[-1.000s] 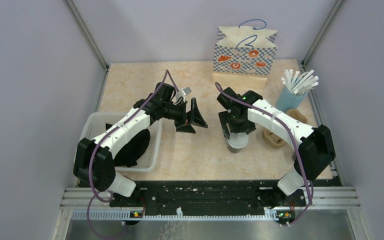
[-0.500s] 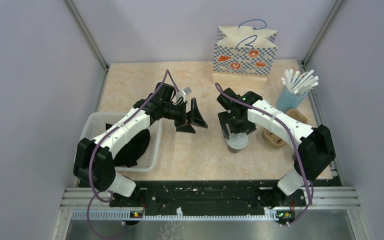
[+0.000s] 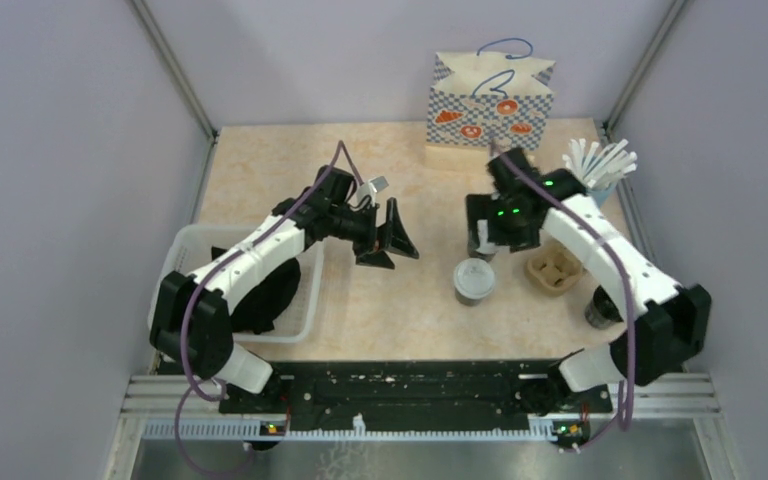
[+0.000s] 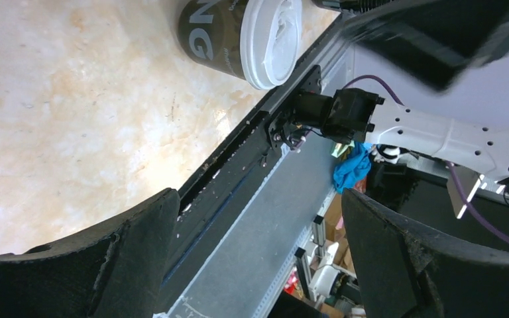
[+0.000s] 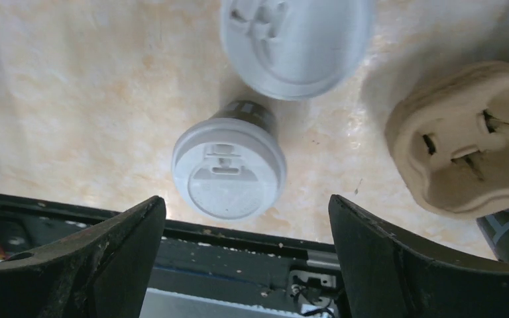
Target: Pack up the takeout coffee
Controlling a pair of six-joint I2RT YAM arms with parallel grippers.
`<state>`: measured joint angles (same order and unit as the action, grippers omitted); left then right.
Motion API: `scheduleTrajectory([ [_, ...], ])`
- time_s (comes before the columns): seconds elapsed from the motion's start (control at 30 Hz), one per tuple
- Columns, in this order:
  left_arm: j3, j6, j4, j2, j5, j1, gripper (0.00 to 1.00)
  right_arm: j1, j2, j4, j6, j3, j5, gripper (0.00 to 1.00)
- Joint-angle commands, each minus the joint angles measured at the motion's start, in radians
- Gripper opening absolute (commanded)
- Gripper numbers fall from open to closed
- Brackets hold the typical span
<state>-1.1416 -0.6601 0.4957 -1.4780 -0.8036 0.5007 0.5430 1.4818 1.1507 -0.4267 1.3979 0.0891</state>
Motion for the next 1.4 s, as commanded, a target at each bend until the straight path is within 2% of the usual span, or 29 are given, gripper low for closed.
scheduleTrajectory([
  [0.0, -0.033, -0.038, -0.085, -0.088, -0.038, 0.075, 0.98, -0.232, -0.206, -0.1, 0.082, -0.126, -0.354, 0.9],
  [0.1, -0.102, -0.075, -0.144, -0.167, -0.041, 0.131, 0.98, -0.351, -0.283, -0.247, 0.106, -0.301, -0.575, 0.88],
  [0.2, -0.207, -0.073, -0.135, -0.277, -0.036, 0.171, 0.98, -0.423, -0.329, -0.381, 0.069, -0.435, -0.707, 0.85],
  [0.4, -0.245, -0.103, -0.186, -0.388, -0.047, 0.196, 0.91, -0.441, -0.36, -0.518, 0.013, -0.604, -0.764, 0.74],
  [0.57, -0.297, -0.026, -0.106, -0.445, -0.002, 0.197, 0.85, -0.451, -0.343, -0.564, 0.012, -0.654, -0.784, 0.67],
  [0.67, -0.302, -0.03, -0.118, -0.477, -0.039, 0.197, 0.8, -0.479, -0.338, -0.566, 0.021, -0.67, -0.801, 0.66],
  [0.73, -0.293, -0.041, -0.153, -0.489, -0.069, 0.201, 0.81, -0.505, -0.344, -0.571, 0.021, -0.684, -0.824, 0.65],
  [0.87, -0.265, -0.068, -0.225, -0.509, -0.115, 0.205, 0.9, -0.566, -0.33, -0.573, 0.026, -0.707, -0.87, 0.62],
  [0.93, -0.258, -0.072, -0.231, -0.521, -0.114, 0.206, 0.9, -0.583, -0.314, -0.581, 0.032, -0.717, -0.899, 0.6],
  [1.13, -0.237, -0.065, -0.223, -0.545, -0.09, 0.205, 0.73, -0.589, -0.26, -0.624, 0.041, -0.733, -0.943, 0.55],
  [1.2, -0.22, -0.06, -0.225, -0.552, -0.084, 0.205, 0.7, -0.589, -0.233, -0.641, 0.042, -0.739, -0.956, 0.52],
  [1.27, -0.203, -0.053, -0.226, -0.557, -0.074, 0.204, 0.63, -0.589, -0.217, -0.661, 0.031, -0.747, -0.956, 0.48],
  [1.37, -0.174, -0.043, -0.226, -0.552, -0.048, 0.201, 0.6, -0.59, -0.205, -0.705, -0.001, -0.773, -0.953, 0.45],
])
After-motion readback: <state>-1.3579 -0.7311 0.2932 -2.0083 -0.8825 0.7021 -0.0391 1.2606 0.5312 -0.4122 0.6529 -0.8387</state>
